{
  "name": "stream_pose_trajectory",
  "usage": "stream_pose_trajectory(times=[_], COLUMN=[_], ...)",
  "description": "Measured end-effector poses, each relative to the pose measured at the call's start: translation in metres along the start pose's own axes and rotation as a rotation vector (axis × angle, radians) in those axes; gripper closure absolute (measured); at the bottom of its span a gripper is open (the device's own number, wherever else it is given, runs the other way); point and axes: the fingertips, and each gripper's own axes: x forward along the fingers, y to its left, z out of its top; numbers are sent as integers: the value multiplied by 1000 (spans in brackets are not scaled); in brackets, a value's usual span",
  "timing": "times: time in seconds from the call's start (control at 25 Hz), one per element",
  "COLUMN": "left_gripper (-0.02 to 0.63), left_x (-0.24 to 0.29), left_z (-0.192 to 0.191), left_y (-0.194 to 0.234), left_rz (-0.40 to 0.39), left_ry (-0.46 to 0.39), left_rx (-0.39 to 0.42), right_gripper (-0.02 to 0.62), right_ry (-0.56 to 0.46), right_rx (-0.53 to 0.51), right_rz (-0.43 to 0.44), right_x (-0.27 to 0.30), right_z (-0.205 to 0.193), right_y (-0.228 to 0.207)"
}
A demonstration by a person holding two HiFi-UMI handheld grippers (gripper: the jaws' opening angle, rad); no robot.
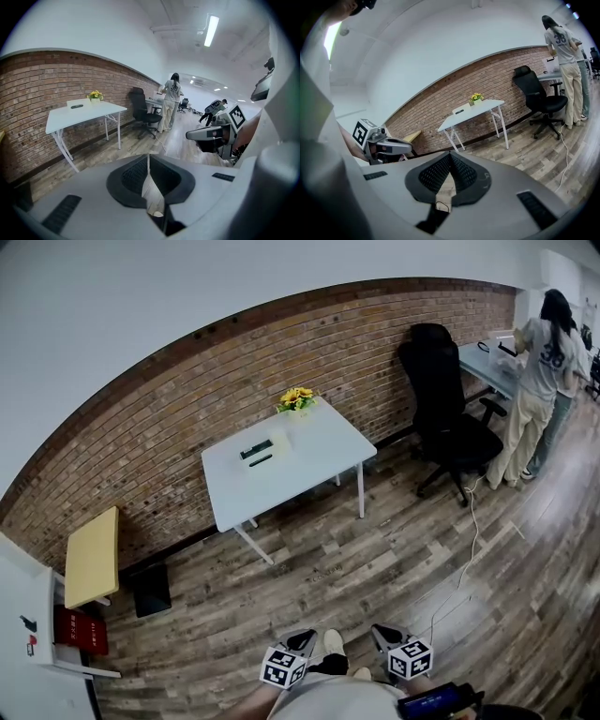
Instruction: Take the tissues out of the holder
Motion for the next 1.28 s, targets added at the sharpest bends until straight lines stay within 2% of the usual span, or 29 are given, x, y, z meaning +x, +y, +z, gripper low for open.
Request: stream_pose_trajectory(times=[0.32,0.64,0.92,1.28], left_gripper=[583,583,583,583], left_x=[49,92,90,91], left_z=[28,96,109,113], left_y=[32,91,177,244], left_rz=[-37,-67,26,129], left_ry=[-6,-69,-96,-94], left_rx=[-11,-6,-76,-152], right_gripper=[589,589,589,589], right_ry=[28,40,63,103], right_rx=[-15,-76,-160,-184], right_rz=[-23,-28,24,111], right_x=[31,101,178,258], right_z=[27,102,149,179], right_y=[-27,-52,-47,-51])
